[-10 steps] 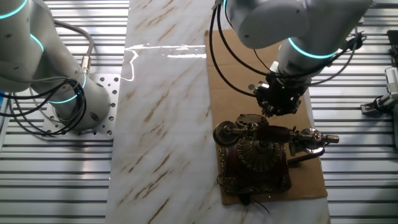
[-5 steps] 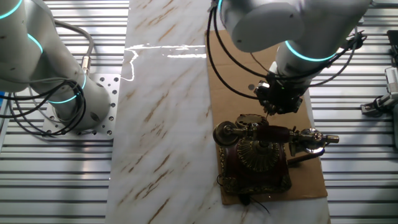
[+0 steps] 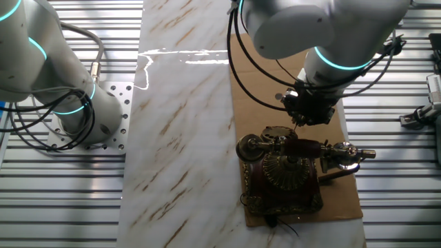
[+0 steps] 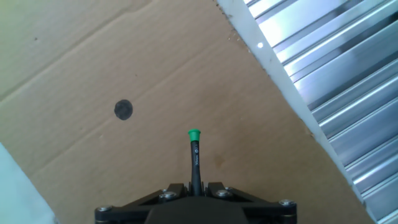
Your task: Dial a number on an old rotary phone
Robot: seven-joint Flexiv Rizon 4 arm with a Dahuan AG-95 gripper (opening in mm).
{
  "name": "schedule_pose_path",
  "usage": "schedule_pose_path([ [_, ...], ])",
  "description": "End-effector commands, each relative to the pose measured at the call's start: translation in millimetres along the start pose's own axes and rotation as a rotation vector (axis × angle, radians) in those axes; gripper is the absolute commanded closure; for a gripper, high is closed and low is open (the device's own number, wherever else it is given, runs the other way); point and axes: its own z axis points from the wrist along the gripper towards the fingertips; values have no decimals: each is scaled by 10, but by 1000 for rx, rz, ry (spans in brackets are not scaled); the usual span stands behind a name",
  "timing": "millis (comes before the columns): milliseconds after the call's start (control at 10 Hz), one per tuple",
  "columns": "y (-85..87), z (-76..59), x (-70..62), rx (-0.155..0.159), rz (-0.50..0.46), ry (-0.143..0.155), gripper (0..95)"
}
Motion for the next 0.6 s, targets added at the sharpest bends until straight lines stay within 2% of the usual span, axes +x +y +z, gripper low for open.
schedule_pose_path([
  [100,3,-5,1,1,1,-23,950],
  [600,-4,8,-18,21,-2,-35,950],
])
